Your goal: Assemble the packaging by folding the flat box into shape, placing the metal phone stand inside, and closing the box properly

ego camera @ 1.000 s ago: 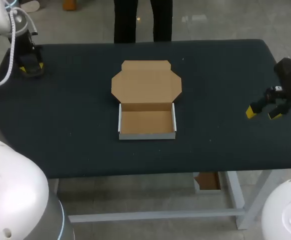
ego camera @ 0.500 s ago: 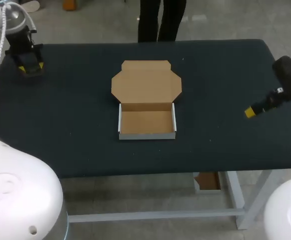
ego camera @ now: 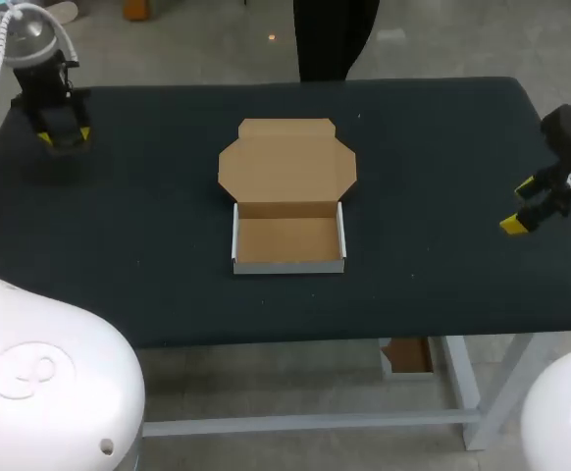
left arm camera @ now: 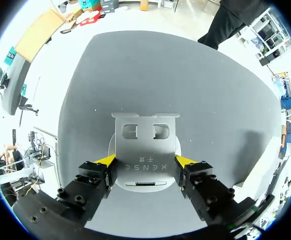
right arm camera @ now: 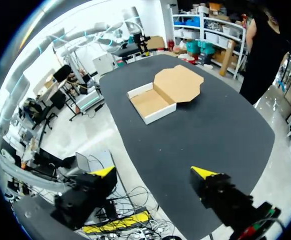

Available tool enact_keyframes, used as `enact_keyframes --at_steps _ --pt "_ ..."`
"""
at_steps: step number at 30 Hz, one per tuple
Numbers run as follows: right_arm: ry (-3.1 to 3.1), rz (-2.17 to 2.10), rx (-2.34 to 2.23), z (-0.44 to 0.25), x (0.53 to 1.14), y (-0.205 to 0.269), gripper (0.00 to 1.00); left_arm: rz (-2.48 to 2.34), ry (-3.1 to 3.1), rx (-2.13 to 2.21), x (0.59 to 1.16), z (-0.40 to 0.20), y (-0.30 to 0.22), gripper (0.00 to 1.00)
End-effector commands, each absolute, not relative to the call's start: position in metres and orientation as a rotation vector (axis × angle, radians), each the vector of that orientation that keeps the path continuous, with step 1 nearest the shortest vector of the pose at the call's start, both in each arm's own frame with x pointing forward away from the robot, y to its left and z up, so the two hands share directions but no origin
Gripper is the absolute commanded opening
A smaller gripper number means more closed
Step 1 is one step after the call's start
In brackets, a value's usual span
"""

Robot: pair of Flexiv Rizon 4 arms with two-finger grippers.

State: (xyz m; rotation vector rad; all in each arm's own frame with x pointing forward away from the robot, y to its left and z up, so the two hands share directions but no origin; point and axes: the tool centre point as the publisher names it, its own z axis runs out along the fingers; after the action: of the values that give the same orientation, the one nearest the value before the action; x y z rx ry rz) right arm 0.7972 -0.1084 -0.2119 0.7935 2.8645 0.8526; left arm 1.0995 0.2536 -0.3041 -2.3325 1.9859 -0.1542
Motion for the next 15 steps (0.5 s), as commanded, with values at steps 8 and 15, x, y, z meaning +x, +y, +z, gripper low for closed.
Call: enact_keyframes --at_steps 8,15 --pt "2.836 0.824 0.72 -0.212 0.795 -0.097 1.0 -0.301 1.909 -2.211 1.058 -0.292 0.236 0.0" --pt "2.788 0.961 0.525 -0.232 0.807 -0.09 1.0 -0.315 1.931 -2.185 1.043 -0.288 0.228 0.0"
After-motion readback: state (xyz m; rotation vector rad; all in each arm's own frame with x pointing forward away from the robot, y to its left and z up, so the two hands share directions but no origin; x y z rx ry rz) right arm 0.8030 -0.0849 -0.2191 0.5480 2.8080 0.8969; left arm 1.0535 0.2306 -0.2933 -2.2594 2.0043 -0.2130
